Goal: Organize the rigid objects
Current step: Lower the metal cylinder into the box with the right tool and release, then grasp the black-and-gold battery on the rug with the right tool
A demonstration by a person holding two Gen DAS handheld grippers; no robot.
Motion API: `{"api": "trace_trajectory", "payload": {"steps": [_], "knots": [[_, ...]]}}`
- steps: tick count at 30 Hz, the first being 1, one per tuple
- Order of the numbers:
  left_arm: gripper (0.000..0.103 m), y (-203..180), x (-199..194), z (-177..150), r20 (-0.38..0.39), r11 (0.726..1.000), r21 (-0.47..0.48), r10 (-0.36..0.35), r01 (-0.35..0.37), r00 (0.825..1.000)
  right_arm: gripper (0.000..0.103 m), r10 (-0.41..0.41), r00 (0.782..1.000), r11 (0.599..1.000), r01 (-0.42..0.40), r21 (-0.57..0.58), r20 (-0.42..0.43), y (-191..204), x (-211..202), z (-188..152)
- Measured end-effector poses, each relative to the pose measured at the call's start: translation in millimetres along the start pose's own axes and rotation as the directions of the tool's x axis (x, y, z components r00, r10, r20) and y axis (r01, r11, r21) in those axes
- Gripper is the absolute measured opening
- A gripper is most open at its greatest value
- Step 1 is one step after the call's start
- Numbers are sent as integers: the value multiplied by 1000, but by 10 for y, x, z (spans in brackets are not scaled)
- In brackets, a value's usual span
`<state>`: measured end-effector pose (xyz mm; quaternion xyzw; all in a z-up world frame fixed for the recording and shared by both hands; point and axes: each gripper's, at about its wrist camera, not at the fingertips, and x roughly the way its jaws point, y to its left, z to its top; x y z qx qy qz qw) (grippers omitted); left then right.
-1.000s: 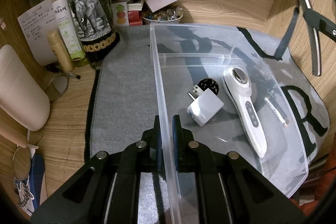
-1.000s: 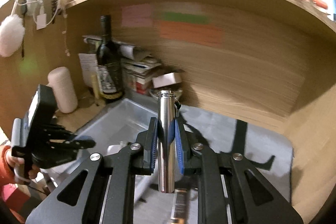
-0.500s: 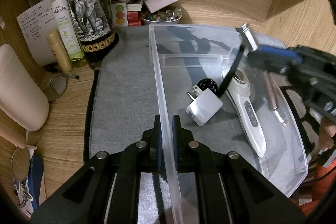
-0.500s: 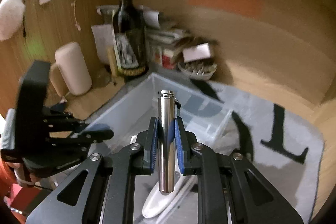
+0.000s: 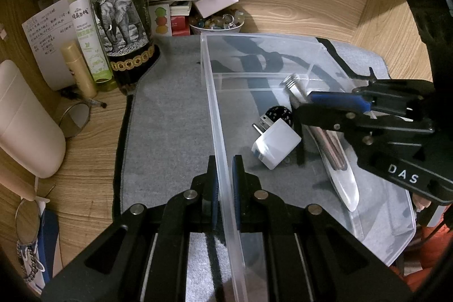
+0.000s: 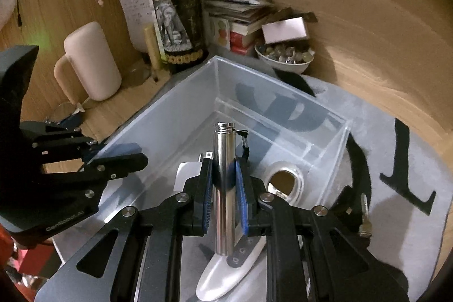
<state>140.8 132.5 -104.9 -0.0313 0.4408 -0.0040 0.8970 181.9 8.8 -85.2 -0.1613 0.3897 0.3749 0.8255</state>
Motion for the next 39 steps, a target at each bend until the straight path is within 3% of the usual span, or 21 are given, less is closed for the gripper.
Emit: {"api": "trace_trajectory", "payload": {"steps": [4,8,18,24,28,32,39], "knots": [[8,1,1,-1,0,1000,-1,0,0,1000,15,-7,1000,1000,7,-10,7,36,-10,5],[8,0,-1,0,0,1000,-1,0,0,1000,26,-19,1000,1000,19,-12,21,39,-41,15],[8,-1,-2,0,-1,1000,0,0,0,1000,39,-59,993,998,58,5,102,-31,-331,34],[8,2,-1,-3,0,1000,-1,0,0,1000,41,-113,976,994,109,31,188,-154,-721,33],[8,-3,-3,-3,0,1000,0,0,0,1000,51,-173,958,985,163,63,230,-331,-954,-26],[8,1,-3,-4,0,1000,0,0,0,1000,52,-212,954,976,194,101,214,-509,-1022,-152],[8,5,-5,-11,0,1000,2,4,-4,1000,52,-234,968,964,218,151,95,-711,-838,-530]]}}
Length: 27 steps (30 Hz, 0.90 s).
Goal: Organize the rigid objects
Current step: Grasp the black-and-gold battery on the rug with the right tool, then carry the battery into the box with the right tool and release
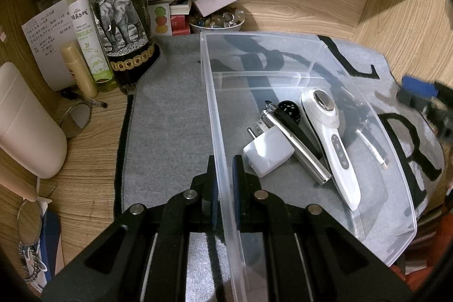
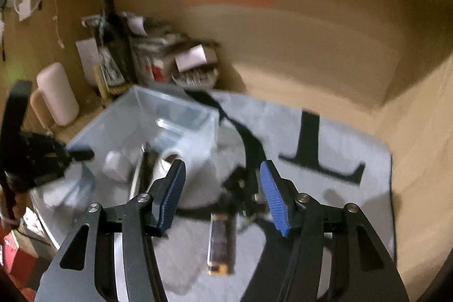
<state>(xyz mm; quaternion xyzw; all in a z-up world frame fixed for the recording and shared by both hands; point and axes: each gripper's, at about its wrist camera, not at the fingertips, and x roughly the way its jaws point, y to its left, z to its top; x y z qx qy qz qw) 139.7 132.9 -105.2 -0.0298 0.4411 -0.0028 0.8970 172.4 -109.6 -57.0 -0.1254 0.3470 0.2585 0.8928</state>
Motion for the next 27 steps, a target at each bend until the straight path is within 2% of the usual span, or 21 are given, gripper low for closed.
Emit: {"api": "trace_trajectory", "payload": {"steps": [7,12,13,14,16,18,27], "knots": [[8,6,3,-1,0,1000,0,0,0,1000,52,13,990,999,-8,34,-137,-77,310,-386],[8,13,2,-5,-1,1000,0,0,0,1000,51,30,982,999,-23,43,-186,-67,458,-555],[8,12,3,-4,0,1000,1,0,0,1000,51,28,979,999,-20,46,-200,-63,503,-595],[8,15,1,-7,0,1000,1,1,-1,1000,45,27,978,999,-17,50,-207,-64,531,-619],[8,19,-1,-8,-1,1000,0,1,-1,1000,42,24,981,999,-15,49,-194,-71,540,-653],[8,12,3,-3,-1,1000,0,0,0,1000,23,33,981,999,-25,46,-191,-70,511,-646],[8,9,3,-4,-1,1000,1,0,0,1000,22,35,985,998,-27,50,-166,-46,431,-630]]}}
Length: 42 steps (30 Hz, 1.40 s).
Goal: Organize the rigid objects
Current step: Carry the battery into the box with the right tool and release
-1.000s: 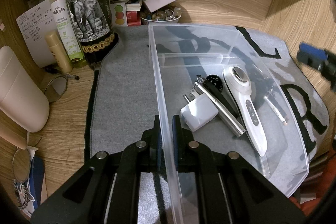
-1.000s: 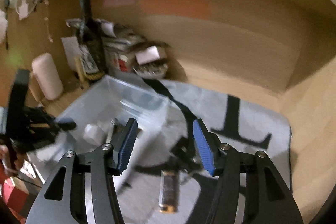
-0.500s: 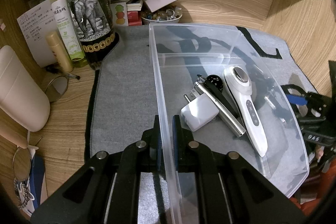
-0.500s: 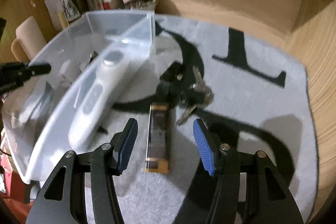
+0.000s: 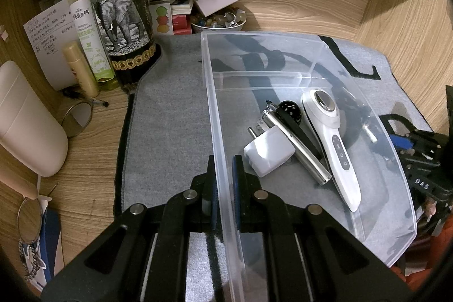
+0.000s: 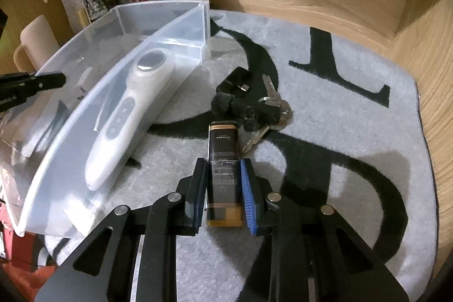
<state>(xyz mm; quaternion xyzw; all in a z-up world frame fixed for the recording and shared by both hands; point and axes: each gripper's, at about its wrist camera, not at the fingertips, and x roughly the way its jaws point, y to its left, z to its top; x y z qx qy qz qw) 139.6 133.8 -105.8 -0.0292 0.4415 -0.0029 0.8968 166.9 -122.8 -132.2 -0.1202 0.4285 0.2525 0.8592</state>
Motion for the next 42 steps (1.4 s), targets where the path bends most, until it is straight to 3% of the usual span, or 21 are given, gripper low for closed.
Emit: {"api": "trace_trajectory", "payload": {"steps": [16,26,33,42], "knots": [[7,34,-45,-12,9,1000,-11,-9,9,1000,22,10,982,999,0,-51,189,214,-525,425],[7,32,-100,-23,22,1000,-22,-10,11,1000,22,70,962,991,-38,-126,264,507,-683,676],[7,20,-102,-28,28,1000,-22,-9,9,1000,22,125,957,980,-79,-180,261,763,-595,823],[7,25,-108,-34,32,1000,-17,-15,16,999,22,168,970,968,-129,-214,174,983,-295,959]]}}
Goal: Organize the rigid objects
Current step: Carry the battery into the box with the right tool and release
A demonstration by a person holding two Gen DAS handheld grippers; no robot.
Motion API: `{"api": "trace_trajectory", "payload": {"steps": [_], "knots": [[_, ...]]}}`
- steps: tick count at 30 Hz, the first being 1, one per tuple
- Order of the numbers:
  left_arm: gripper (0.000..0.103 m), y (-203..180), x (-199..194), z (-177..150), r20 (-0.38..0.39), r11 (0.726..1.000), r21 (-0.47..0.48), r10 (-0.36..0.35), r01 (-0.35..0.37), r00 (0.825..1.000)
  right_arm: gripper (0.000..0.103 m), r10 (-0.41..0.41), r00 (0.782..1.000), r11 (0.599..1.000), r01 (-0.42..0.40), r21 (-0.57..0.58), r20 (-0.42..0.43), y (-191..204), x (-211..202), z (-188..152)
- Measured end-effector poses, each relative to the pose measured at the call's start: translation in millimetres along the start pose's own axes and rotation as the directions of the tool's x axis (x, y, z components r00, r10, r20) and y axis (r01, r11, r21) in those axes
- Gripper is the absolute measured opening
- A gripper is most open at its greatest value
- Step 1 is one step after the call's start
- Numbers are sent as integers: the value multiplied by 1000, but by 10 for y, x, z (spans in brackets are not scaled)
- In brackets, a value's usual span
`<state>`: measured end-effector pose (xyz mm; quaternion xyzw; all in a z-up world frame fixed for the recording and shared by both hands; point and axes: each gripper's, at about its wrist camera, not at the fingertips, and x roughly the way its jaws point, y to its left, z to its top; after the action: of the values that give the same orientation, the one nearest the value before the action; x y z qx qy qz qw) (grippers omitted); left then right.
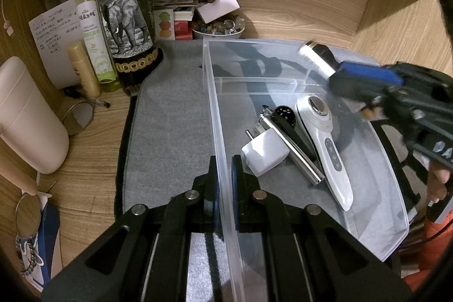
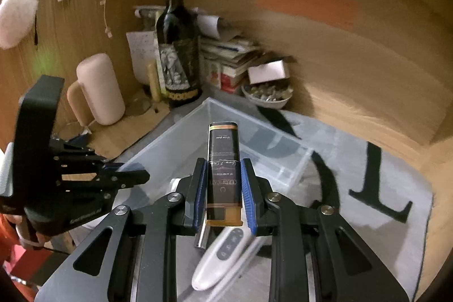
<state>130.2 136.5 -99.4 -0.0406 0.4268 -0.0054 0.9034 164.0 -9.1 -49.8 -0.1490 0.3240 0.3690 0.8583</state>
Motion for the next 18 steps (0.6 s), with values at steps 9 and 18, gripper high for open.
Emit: {"api": "trace_trajectory", "payload": {"steps": [9,18], "knots": [[7,10,2,-1,4,1000,2,-9,9,1000,22,37,988,999,-40,-16,-147,23,371,-62],[8,9,2,-1,4,1000,3,-10,9,1000,22,38,978,997,-50,-54,-207,109,500,-82]]}}
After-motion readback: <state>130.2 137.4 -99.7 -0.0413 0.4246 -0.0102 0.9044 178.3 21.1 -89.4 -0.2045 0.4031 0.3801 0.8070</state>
